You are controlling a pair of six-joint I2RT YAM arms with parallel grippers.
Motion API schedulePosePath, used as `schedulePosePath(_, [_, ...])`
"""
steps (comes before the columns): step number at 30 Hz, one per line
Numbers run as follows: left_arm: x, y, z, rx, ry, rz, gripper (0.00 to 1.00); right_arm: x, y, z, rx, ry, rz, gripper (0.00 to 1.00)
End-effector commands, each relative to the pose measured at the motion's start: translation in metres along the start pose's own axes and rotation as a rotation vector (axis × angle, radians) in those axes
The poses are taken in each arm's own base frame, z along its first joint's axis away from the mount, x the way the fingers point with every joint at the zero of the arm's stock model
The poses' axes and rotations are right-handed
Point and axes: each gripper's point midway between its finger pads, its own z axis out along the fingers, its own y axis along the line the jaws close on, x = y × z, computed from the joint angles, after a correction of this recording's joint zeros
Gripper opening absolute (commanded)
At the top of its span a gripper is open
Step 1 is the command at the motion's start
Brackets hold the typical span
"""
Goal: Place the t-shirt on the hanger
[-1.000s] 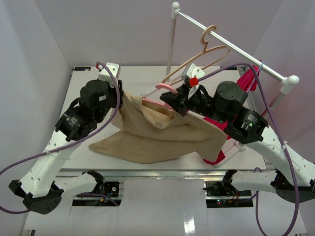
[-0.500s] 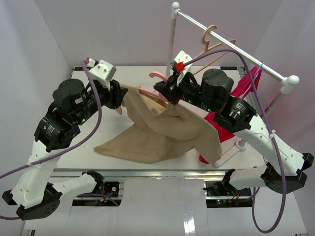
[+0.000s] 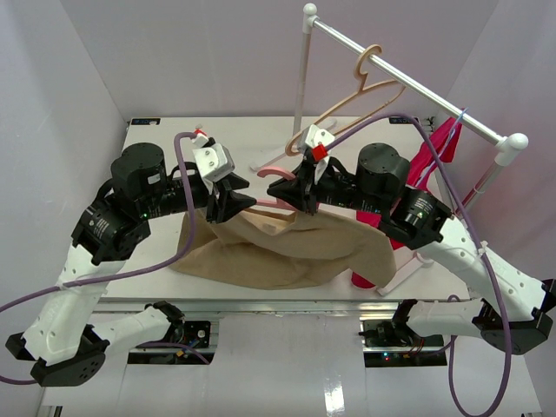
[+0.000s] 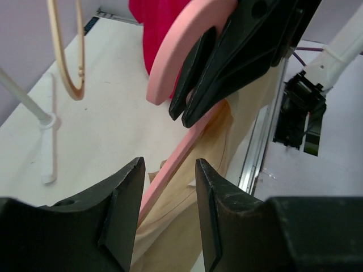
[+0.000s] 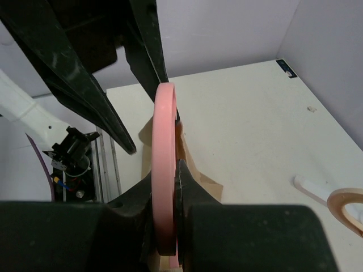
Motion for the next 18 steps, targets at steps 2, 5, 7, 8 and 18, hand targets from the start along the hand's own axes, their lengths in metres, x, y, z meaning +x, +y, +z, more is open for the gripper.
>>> schedulePosePath(2, [0.013, -0.025, 0.008, 0.174, 0.020, 0.013, 0.51, -0.055, 0.016, -0.018, -0.068, -0.203, -0.052, 0.08])
schedulePosePath(5, [0.014, -0.025, 0.012, 0.184, 0.026, 0.008, 0.51, -0.059, 0.024, -0.023, -0.100, -0.227, -0.057, 0.08])
schedulePosePath(7, [0.017, -0.025, 0.015, 0.202, 0.034, 0.009, 0.52, -0.061, 0.030, -0.026, -0.131, -0.237, -0.061, 0.08])
schedulePosePath(8, [0.018, -0.028, 0.016, 0.223, 0.035, 0.009, 0.52, -0.062, 0.031, -0.026, -0.141, -0.238, -0.060, 0.08])
schedulePosePath(18, [0.026, -0.044, 0.032, 0.395, 0.062, -0.042, 0.02, -0.059, 0.030, -0.020, -0.145, -0.240, -0.049, 0.08])
